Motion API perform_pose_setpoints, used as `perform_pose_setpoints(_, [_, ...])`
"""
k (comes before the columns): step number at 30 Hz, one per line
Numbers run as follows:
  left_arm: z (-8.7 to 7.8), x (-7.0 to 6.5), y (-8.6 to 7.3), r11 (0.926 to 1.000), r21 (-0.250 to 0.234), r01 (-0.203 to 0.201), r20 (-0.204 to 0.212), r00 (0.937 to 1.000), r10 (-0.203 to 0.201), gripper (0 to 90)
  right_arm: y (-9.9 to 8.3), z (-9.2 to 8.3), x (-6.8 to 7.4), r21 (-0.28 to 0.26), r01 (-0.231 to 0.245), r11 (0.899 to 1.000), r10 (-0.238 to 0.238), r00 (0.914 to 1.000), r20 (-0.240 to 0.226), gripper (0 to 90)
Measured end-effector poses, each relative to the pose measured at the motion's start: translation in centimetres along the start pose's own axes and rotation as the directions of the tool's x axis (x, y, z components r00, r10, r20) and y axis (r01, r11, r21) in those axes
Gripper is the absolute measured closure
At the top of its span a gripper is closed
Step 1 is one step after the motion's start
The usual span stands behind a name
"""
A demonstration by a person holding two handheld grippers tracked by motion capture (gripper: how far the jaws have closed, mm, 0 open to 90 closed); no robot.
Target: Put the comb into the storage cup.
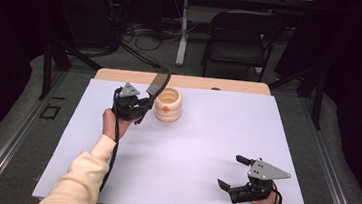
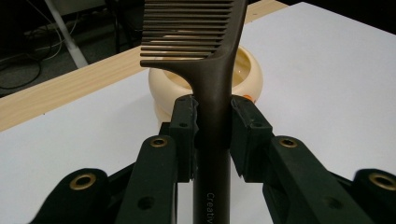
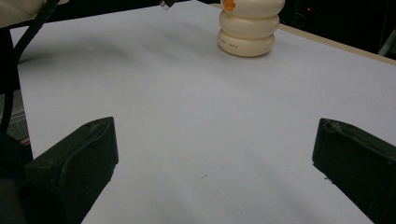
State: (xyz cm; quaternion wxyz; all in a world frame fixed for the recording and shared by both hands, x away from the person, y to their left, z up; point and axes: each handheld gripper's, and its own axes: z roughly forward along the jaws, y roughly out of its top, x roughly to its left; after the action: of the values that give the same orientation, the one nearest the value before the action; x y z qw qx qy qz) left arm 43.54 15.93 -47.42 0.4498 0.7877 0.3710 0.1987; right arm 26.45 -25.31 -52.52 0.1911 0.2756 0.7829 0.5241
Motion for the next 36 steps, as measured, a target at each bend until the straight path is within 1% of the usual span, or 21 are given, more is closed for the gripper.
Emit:
perform_pose_setpoints(11, [0.2, 0.0, 0.3, 0.9999, -0.010, 0.004, 0.003, 1.0000, -0.004, 72.2, 0.0, 0.0, 0.0, 0.000, 0.001, 1.000, -0.001, 1.0000, 0.001, 0.0])
perform_pose_setpoints(20, [0.3, -0.2, 0.9, 0.9999, -0.014, -0.007, 0.001, 1.0000, 0.007, 72.2, 0.0, 0.0, 0.0, 0.000, 0.003, 1.000, -0.003, 1.0000, 0.002, 0.0])
perform_pose_setpoints(36, [0.5, -0.3, 1.6, 0.9995, -0.032, -0.008, -0.003, 1.0000, 0.008, 72.2, 0.0, 0.0, 0.0, -0.001, 0.002, 1.000, -0.002, 1.0000, 0.002, 0.0])
